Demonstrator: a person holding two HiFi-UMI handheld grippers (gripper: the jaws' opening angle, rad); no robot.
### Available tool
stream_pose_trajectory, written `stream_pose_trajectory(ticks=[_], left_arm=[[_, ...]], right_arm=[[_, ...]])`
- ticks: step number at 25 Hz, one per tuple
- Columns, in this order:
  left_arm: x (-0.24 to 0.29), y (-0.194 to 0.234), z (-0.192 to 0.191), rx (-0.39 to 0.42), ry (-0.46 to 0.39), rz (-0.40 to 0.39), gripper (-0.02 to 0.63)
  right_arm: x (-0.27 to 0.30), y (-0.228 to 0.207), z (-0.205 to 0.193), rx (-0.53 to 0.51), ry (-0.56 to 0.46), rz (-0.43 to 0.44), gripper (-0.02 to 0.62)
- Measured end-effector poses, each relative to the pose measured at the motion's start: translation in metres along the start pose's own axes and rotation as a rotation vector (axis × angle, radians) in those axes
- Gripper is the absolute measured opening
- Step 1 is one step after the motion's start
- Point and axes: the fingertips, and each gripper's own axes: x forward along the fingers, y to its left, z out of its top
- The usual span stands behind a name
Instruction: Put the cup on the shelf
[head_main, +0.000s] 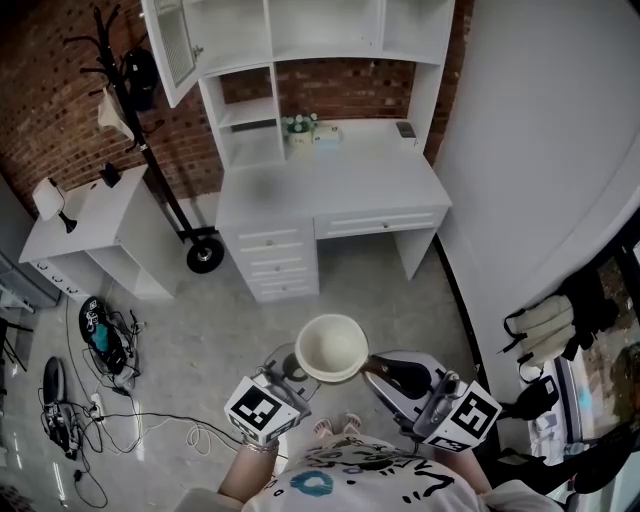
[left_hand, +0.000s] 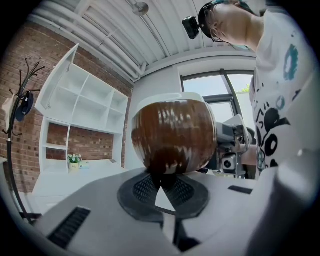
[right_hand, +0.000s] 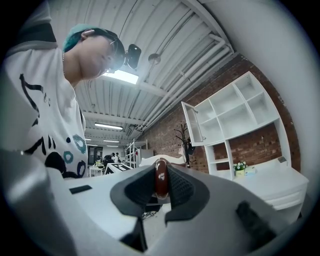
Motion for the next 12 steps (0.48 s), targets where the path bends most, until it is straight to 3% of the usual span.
stream_pose_trajectory(ticks=[7, 12], left_arm=[[-0.006, 0.004, 0.001, 0.053, 0.012, -0.029, 0.015], [-0.008, 0.012, -0.006, 0.034, 0.020, -0.032, 0.015]], right_arm=[[0.005, 0.002, -0.003, -0.003, -0.024, -0.022, 0.066], [0.015, -0.001, -0.009, 0.000, -0.019, -0.026, 0.066]])
